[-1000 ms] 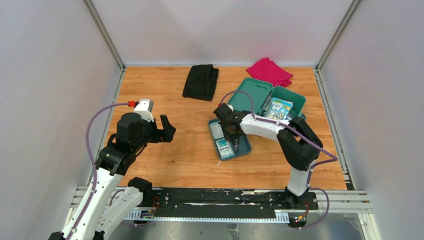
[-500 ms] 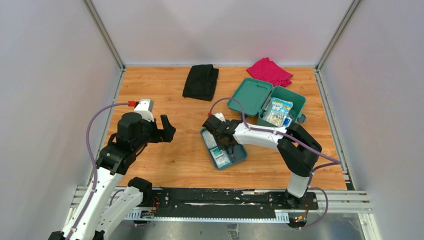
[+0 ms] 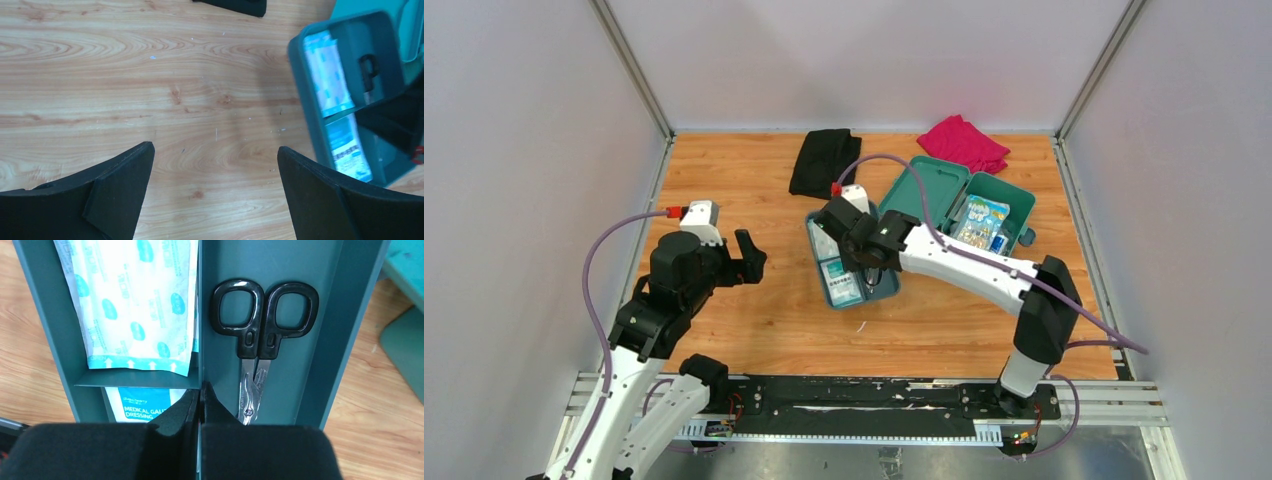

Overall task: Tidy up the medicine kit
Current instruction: Pick up the medicine box compartment at the center of the board, then place the medicine box compartment at the center of the board.

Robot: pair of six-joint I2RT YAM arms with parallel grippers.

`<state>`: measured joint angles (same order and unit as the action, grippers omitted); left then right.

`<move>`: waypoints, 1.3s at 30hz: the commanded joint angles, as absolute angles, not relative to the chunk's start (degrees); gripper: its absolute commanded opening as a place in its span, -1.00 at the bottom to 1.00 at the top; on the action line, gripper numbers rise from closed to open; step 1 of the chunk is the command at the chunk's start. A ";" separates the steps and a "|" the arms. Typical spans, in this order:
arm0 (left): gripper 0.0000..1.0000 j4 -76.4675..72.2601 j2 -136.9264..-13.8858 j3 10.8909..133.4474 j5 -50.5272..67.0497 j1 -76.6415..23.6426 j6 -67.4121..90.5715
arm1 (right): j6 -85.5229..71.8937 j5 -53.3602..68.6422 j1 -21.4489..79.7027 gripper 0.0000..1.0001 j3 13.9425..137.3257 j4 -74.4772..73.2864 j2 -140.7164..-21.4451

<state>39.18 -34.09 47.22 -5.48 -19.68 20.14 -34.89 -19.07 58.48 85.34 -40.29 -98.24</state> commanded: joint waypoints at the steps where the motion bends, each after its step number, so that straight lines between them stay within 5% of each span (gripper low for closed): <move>1: 1.00 39.23 -33.41 47.55 -6.77 -19.86 20.38 | -38.73 -25.34 55.52 -1.00 90.89 -51.13 -94.16; 20: 1.00 39.22 -34.55 47.37 -6.59 -20.62 20.39 | -38.02 -24.10 21.18 -1.00 93.85 -62.12 -88.75; 39: 1.00 40.09 -38.56 47.81 -7.29 -24.60 20.30 | -35.89 -17.42 9.92 -1.00 88.90 -54.79 -94.68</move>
<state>39.62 -37.89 47.22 -6.31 -23.83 20.16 -36.77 -18.74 11.22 89.27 -56.55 -93.30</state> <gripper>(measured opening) 0.997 0.015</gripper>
